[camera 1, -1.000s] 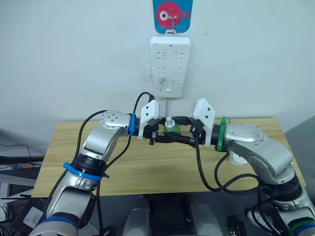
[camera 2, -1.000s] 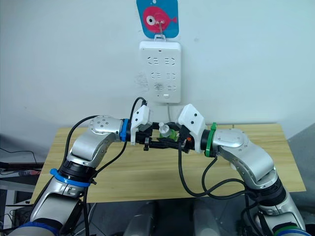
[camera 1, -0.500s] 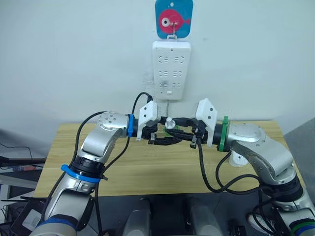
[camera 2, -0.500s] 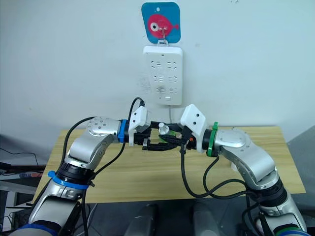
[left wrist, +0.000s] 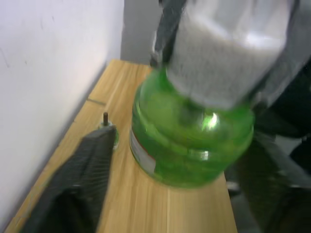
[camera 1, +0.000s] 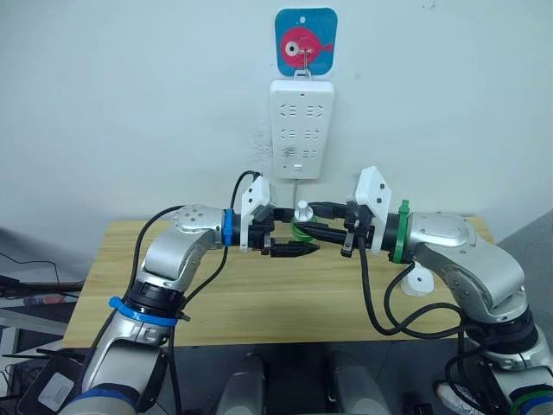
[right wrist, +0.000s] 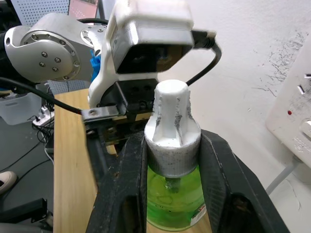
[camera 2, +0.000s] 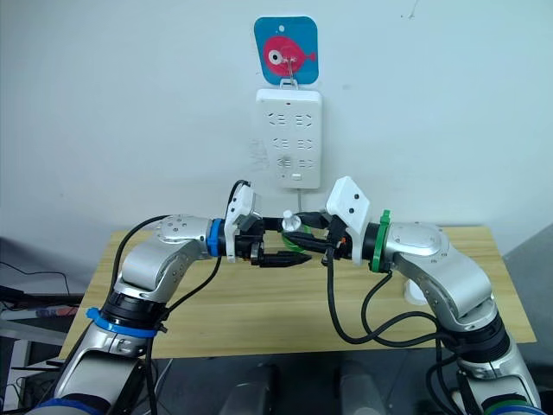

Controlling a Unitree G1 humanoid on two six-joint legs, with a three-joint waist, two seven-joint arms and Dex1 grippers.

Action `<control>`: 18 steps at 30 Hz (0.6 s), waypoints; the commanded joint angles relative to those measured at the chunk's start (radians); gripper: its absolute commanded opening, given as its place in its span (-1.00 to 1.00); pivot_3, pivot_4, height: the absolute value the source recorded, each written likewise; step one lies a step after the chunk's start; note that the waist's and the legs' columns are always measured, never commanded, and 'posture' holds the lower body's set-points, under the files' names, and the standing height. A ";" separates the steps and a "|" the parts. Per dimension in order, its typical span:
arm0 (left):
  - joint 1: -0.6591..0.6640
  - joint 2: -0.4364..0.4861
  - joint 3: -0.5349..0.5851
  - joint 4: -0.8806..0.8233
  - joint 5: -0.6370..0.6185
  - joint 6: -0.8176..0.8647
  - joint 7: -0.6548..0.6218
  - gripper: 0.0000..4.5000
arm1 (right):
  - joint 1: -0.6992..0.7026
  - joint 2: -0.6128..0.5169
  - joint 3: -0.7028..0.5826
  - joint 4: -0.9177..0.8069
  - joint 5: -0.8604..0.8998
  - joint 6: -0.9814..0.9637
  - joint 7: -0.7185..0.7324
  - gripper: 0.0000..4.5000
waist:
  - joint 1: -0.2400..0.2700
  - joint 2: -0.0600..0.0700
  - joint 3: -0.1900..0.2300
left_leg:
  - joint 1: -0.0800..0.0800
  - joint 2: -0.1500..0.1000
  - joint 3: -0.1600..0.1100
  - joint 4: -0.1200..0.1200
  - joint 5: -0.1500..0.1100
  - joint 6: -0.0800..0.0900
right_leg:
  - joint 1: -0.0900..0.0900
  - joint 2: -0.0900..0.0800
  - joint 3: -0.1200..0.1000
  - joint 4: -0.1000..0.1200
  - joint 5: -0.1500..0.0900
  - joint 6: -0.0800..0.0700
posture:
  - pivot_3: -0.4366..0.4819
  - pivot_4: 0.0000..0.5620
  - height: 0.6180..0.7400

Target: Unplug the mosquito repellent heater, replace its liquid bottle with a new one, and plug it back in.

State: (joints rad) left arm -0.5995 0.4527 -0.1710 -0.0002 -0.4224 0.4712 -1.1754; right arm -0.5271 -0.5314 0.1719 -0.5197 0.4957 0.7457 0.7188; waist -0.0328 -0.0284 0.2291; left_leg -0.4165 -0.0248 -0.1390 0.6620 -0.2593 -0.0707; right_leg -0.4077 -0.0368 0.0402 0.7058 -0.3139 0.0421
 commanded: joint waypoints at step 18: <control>0.038 0.059 -0.039 -0.094 0.023 -0.156 -0.094 0.03 | -0.141 -0.106 0.085 0.201 0.041 -0.133 0.436 -0.52 | -0.001 0.000 -0.005 | 0.003 0.000 0.003 0.001 0.000 0.001 | 0.000 0.002 0.001 0.004 0.000 0.000 | 0.03 -0.41 0.88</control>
State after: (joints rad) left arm -0.5552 0.5035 -0.2201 -0.0502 -0.3942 0.3405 -1.2590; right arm -0.6508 -0.6269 0.2335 -0.3392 0.5305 0.6370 1.0688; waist -0.0334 -0.0283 0.2242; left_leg -0.4137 -0.0245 -0.1367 0.6630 -0.2594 -0.0701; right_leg -0.4074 -0.0348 0.0407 0.7099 -0.3139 0.0420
